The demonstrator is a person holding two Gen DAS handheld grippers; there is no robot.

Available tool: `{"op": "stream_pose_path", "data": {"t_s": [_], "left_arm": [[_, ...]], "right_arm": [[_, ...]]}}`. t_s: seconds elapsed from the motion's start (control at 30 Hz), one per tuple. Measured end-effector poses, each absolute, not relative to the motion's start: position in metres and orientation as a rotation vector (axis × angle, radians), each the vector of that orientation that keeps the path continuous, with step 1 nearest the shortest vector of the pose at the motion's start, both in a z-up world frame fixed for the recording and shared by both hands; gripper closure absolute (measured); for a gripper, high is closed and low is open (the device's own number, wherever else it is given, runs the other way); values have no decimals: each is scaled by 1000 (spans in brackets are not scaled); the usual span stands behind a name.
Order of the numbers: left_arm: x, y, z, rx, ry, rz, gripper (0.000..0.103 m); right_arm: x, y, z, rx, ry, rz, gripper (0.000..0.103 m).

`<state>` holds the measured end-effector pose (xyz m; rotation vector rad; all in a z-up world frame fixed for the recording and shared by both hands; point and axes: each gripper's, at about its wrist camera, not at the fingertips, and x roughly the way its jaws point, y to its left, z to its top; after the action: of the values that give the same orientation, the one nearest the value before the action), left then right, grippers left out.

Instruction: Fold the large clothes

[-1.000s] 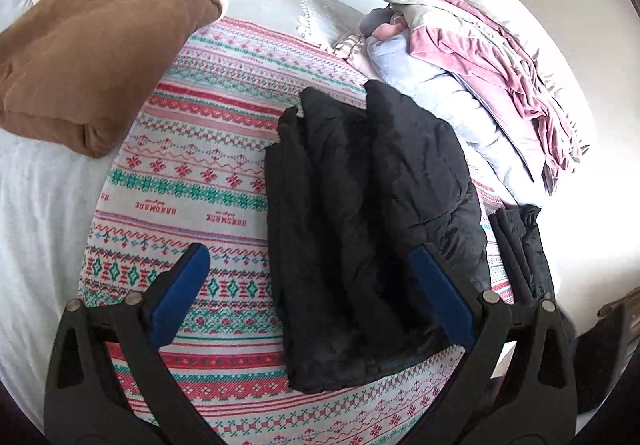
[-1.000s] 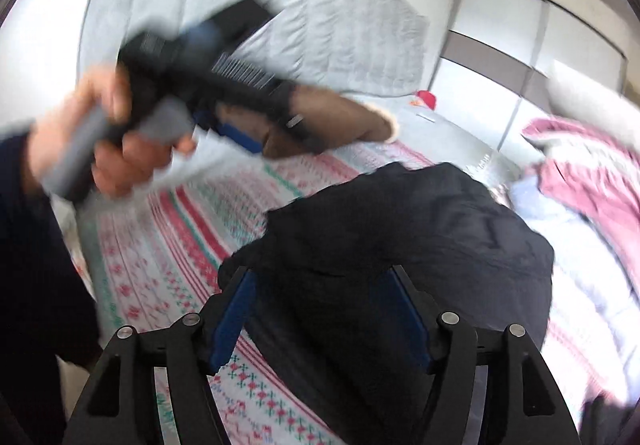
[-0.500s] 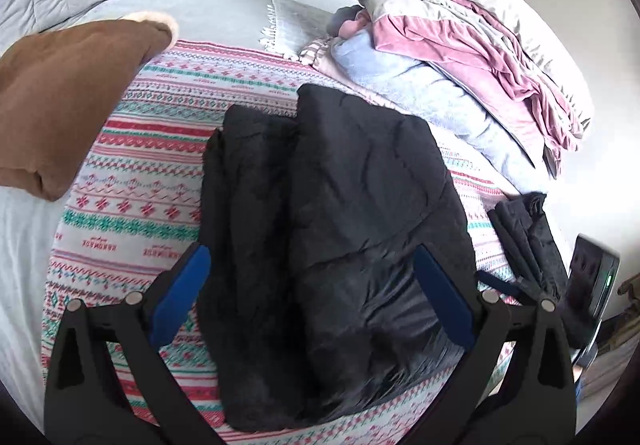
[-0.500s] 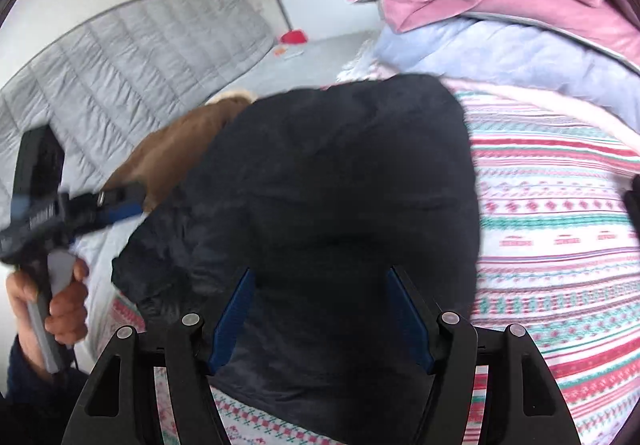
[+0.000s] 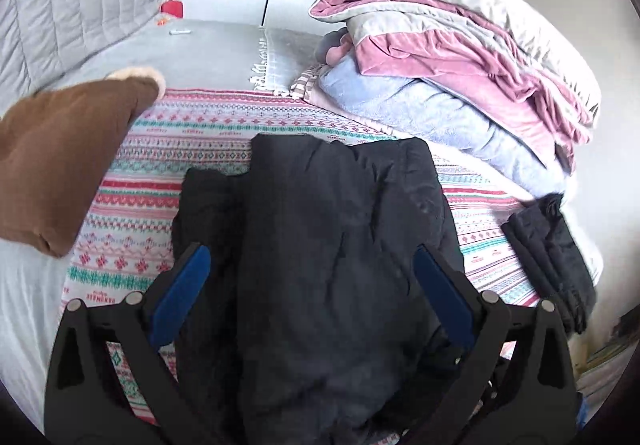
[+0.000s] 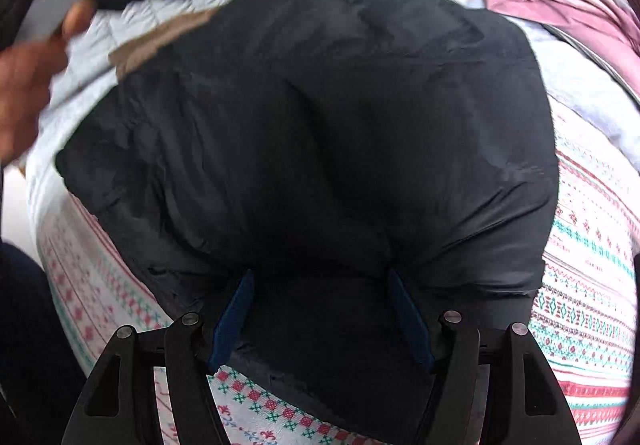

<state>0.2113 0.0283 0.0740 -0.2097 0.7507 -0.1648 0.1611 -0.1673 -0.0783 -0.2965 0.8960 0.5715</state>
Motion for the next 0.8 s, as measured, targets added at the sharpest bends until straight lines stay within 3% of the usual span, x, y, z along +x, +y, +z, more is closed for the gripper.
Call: {"op": "stream_pose_path", "data": {"t_s": [0.23,0.4,0.53,0.8], "left_arm": [[240,15,62,-112,729,-23,2],[265,26,21,-80,803,142,1],[264,31,1,-68,806,191,1],[270,54,-23,-205,871,154,0]], "right_arm": [[155,-164,-80,-331,894,582,33],[159,-168,-73,-329,898,610,32],[169,-187,-45,-249,936,665,33],[246,-257,26,9,797,457,33]]}}
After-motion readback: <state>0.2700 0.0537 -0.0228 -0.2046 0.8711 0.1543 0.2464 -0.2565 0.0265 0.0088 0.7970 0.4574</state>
